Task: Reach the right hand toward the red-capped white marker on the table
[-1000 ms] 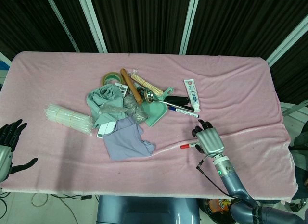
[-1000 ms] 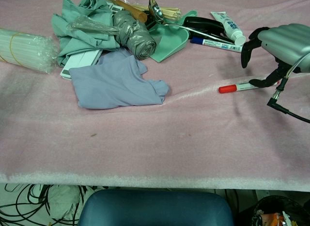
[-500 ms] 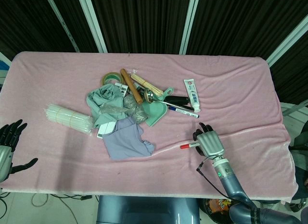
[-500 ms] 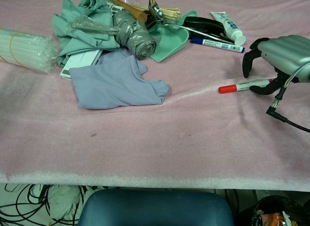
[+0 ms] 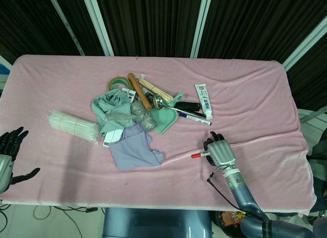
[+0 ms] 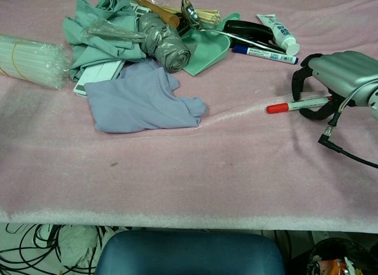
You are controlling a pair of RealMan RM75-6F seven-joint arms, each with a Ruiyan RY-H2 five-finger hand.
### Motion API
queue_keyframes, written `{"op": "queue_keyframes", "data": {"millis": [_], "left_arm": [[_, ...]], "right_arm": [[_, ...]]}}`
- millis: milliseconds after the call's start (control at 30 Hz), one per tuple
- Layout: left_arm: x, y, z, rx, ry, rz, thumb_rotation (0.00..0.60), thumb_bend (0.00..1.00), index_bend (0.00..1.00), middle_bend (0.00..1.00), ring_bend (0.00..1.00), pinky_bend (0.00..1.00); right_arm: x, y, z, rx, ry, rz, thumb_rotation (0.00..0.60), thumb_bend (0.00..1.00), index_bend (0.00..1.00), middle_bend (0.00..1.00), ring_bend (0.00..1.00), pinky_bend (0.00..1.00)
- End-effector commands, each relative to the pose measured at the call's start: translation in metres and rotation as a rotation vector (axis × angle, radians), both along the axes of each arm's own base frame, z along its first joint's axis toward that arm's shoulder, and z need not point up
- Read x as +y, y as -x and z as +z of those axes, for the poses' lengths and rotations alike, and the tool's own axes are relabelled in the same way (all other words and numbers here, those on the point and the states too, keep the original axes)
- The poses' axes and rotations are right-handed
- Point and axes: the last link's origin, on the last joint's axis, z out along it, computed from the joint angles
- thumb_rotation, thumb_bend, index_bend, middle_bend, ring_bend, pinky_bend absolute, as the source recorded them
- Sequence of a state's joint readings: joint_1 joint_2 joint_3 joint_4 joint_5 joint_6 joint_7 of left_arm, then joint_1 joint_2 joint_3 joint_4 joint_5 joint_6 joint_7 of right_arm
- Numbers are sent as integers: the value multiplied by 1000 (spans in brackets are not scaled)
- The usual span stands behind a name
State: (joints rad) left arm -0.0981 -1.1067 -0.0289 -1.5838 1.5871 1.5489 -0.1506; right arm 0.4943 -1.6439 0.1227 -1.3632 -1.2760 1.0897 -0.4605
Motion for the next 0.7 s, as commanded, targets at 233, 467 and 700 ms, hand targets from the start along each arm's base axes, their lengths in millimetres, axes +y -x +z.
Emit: {"op": "queue_keyframes", "data": {"millis": [233, 467, 700], "left_arm": [[0, 0, 0, -3, 1, 1, 600, 0, 0, 0, 0, 0], [0, 0, 0, -5, 2, 1, 600, 0, 0, 0, 0, 0], [0, 0, 1, -9, -1, 0, 600, 0, 0, 0, 0, 0]], "right_arm": [[3, 1, -5, -2, -17, -4, 600, 598, 571, 464, 174, 221], [6, -2, -4, -27, -21, 3, 600, 661, 587, 480, 189, 221], [2, -16, 10, -89, 15, 30, 600, 673, 587, 480, 192, 221]]}}
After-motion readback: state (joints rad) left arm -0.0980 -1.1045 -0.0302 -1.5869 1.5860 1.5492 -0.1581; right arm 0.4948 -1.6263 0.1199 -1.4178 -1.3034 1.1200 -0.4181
